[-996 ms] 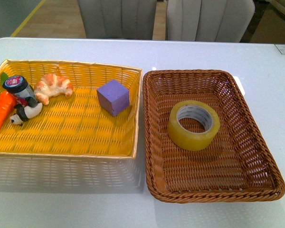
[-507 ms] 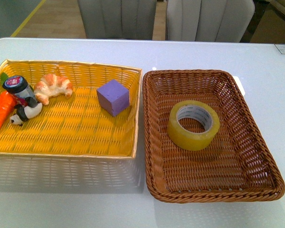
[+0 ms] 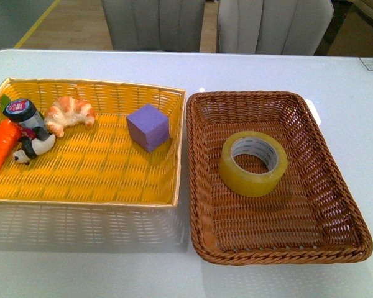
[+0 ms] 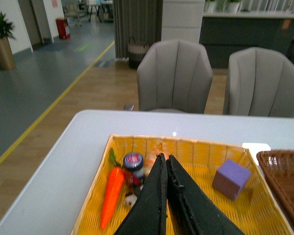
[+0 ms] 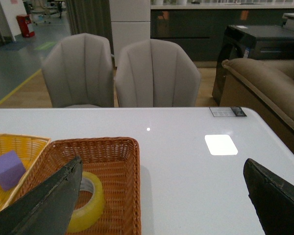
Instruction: Move tape to another basket
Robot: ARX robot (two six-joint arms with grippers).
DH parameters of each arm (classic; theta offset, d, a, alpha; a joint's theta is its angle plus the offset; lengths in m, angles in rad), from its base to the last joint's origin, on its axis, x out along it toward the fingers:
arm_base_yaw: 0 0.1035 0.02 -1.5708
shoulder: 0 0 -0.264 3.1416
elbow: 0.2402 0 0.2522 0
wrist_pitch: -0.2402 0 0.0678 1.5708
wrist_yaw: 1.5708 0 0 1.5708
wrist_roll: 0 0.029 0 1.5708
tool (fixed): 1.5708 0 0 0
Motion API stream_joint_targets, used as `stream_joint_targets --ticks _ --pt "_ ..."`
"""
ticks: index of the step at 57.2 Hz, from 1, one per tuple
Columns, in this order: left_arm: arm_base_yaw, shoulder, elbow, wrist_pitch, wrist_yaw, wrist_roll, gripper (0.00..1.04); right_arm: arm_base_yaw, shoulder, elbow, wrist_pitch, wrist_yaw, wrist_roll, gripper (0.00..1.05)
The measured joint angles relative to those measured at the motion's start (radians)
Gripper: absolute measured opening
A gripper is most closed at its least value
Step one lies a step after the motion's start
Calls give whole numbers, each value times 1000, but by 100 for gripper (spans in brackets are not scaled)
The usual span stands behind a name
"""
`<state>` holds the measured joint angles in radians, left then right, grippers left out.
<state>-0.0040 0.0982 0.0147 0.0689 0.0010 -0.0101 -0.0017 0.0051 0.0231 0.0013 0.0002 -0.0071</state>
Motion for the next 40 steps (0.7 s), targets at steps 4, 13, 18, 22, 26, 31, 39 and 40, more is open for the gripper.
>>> stream_joint_targets --ticks 4,13,18,22,26,31,39,40 --pt "0 -73 0 -62 0 0 2 0 0 0 0 0 0 96" --pt "0 -82 0 -69 -1 0 2 0 0 0 0 0 0 96" --pt "0 -83 0 -69 -1 0 2 0 0 0 0 0 0 96" --pt "0 -83 0 -69 -1 0 2 0 0 0 0 0 0 96" --pt "0 -83 0 -69 -1 0 6 0 0 0 0 0 0 96" --pt "0 -83 0 -69 -1 0 23 0 0 0 0 0 0 96" --pt "0 -83 0 -69 -1 0 55 0 0 0 0 0 0 96" --pt "0 -83 0 -69 -1 0 60 0 0 0 0 0 0 96"
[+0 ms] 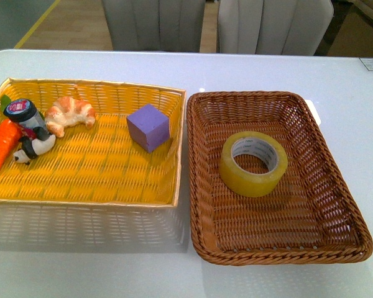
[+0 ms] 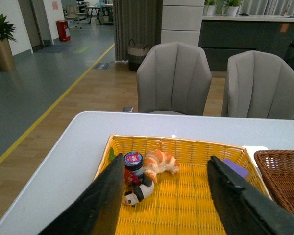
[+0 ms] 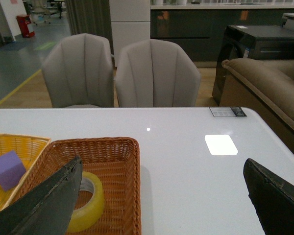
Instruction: Move tape to another basket
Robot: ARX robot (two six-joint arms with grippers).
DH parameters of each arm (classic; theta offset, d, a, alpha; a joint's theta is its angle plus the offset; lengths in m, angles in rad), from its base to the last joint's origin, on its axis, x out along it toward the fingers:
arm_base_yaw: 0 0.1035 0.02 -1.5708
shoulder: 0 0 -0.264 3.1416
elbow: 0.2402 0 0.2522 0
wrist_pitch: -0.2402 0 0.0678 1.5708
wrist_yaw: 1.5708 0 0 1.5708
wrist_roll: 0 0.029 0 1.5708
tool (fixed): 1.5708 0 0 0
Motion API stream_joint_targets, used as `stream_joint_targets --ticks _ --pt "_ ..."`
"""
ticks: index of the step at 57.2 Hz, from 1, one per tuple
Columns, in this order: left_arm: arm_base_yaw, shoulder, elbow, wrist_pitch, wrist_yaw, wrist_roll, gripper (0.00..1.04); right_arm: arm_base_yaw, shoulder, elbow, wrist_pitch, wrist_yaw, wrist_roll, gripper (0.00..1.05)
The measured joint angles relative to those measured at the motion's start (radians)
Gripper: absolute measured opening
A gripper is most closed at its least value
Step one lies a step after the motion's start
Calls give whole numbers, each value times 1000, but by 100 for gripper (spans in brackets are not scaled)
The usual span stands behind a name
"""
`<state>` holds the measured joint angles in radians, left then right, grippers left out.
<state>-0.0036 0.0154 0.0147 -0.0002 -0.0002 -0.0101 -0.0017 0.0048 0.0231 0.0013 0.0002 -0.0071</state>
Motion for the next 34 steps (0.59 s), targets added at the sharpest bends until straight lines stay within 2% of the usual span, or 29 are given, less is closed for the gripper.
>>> stream_joint_targets --ticks 4,11,34 --pt "0 0 0 0 0 0 76 0 0 0 0 0 0 96" --pt "0 0 0 0 0 0 97 0 0 0 0 0 0 96" --pt "0 0 0 0 0 2 96 0 0 0 0 0 0 96"
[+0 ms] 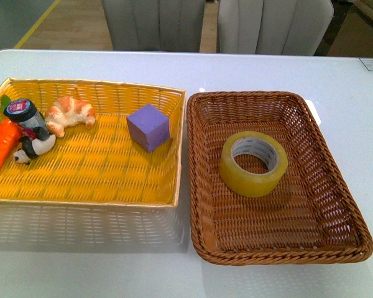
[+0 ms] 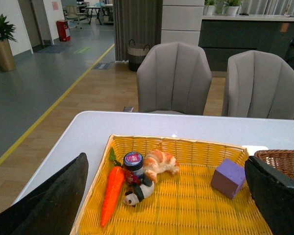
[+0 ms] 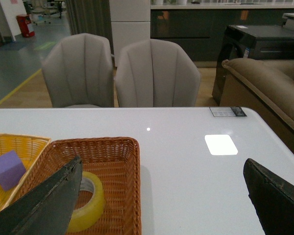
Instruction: Move tape to another basket
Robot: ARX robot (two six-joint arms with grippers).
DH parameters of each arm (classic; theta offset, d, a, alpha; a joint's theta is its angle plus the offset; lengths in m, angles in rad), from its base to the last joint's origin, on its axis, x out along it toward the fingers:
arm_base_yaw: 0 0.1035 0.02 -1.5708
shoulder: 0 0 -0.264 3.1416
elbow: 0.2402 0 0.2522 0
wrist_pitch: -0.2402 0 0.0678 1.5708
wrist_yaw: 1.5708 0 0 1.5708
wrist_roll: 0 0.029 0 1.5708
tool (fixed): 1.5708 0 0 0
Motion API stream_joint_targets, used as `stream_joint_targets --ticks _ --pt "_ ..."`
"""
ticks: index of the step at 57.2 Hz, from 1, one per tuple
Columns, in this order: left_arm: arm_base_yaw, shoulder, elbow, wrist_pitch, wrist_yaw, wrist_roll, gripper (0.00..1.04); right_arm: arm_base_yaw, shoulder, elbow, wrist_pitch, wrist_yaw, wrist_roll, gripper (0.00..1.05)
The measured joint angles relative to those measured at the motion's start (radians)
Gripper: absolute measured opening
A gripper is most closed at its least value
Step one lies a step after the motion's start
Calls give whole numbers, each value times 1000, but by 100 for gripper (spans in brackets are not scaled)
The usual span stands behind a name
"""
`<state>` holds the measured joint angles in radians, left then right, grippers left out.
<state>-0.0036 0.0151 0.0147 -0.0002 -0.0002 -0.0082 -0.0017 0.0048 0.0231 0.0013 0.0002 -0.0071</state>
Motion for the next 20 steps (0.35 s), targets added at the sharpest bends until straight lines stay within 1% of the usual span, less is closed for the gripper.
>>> stream_joint_targets --ticks 20 --pt "0 0 0 0 0 0 96 0 0 0 0 0 0 96"
